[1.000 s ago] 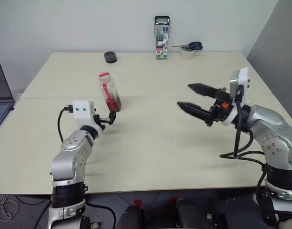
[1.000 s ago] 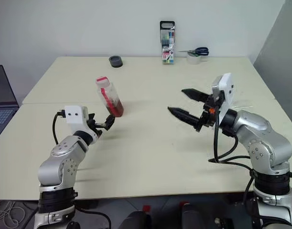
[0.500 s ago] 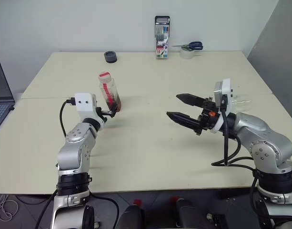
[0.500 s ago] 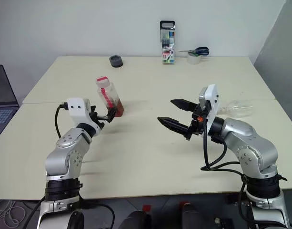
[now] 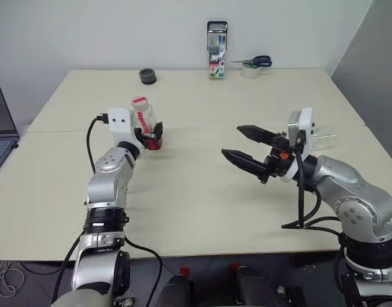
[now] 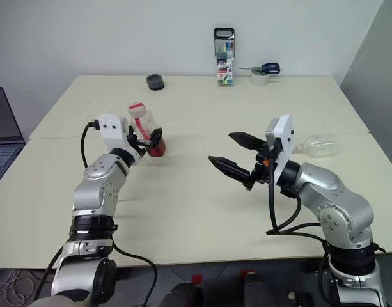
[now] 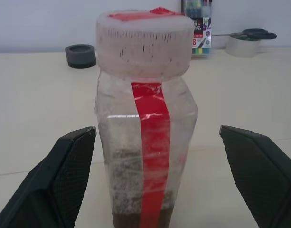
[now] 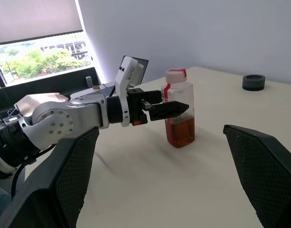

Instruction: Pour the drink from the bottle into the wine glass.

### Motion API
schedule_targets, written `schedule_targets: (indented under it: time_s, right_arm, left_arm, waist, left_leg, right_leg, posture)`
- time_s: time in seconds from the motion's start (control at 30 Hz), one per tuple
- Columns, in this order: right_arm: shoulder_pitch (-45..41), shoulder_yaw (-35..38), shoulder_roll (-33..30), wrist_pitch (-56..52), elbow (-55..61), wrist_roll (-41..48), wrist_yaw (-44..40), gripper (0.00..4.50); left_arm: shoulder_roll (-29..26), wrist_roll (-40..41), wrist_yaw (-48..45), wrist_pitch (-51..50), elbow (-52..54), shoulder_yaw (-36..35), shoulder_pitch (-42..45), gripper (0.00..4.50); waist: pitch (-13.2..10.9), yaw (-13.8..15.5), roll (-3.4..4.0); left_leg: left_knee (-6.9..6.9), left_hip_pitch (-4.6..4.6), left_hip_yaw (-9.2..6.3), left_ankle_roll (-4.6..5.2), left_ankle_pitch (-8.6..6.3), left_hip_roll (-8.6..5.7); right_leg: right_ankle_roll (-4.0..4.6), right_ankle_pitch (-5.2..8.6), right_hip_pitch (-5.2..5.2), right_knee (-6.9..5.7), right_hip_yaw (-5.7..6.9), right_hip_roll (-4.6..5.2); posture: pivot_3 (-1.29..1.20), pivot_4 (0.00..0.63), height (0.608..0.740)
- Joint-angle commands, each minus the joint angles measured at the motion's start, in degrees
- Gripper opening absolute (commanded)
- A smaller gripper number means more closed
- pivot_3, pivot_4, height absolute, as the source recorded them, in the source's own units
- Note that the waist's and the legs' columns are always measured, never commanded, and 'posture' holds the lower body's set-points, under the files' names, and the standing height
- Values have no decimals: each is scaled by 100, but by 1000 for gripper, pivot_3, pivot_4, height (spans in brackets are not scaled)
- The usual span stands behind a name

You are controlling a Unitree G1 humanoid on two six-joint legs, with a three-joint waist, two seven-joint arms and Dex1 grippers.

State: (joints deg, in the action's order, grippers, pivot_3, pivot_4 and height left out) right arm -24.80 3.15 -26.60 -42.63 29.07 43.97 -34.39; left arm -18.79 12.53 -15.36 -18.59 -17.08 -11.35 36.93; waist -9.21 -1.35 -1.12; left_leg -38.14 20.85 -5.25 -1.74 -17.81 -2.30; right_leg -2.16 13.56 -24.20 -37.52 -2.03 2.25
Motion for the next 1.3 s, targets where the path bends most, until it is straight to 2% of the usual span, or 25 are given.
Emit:
schedule_targets:
  time_s: [0.03,0.83,0.93,1.1,1.13,1.3]
  right_arm:
    - [50,90,-5,92,270,74,92,4500]
    - [138,141,120,122,333,141,427,4500]
    - [140,145,140,142,310,140,440,4500]
    - [103,150,184,153,273,137,474,4500]
    - [95,148,196,154,272,133,483,4500]
    - [56,141,244,144,264,119,517,4500]
  left_arm:
    - [-42,-86,-69,325,-199,59,269,4466]
    - [-184,-145,-112,1401,-1810,-39,1131,4466]
    - [-196,-136,-130,1437,-1821,-43,1122,3874]
    - [-208,-132,-132,1433,-1837,-83,1098,2357]
    - [-205,-130,-130,1422,-1820,-86,1078,2195]
    - [-189,-128,-91,1353,-1702,-91,966,2192]
  waist:
    - [0,0,0]
    - [0,-11,-1]
    - [0,-13,-1]
    - [0,-14,-1]
    - [0,-14,-1]
    - [0,-14,-1]
  left_leg:
    - [0,0,0,0,0,0]
    - [0,1,0,0,0,-1]
    - [0,1,0,0,0,-1]
    - [0,1,-1,0,0,-1]
    - [0,1,-1,0,0,-1]
    - [0,1,-1,0,0,-1]
  right_leg:
    - [0,0,0,0,0,0]
    - [0,0,-2,-3,0,0]
    - [0,0,-2,-3,0,0]
    - [0,0,-3,-4,0,0]
    - [0,0,-3,-4,0,0]
    - [0,0,-3,-5,1,0]
  posture:
    - [0,150,740]
    - [0,150,740]
    - [0,150,740]
    - [0,150,740]
    - [0,150,740]
    - [0,150,740]
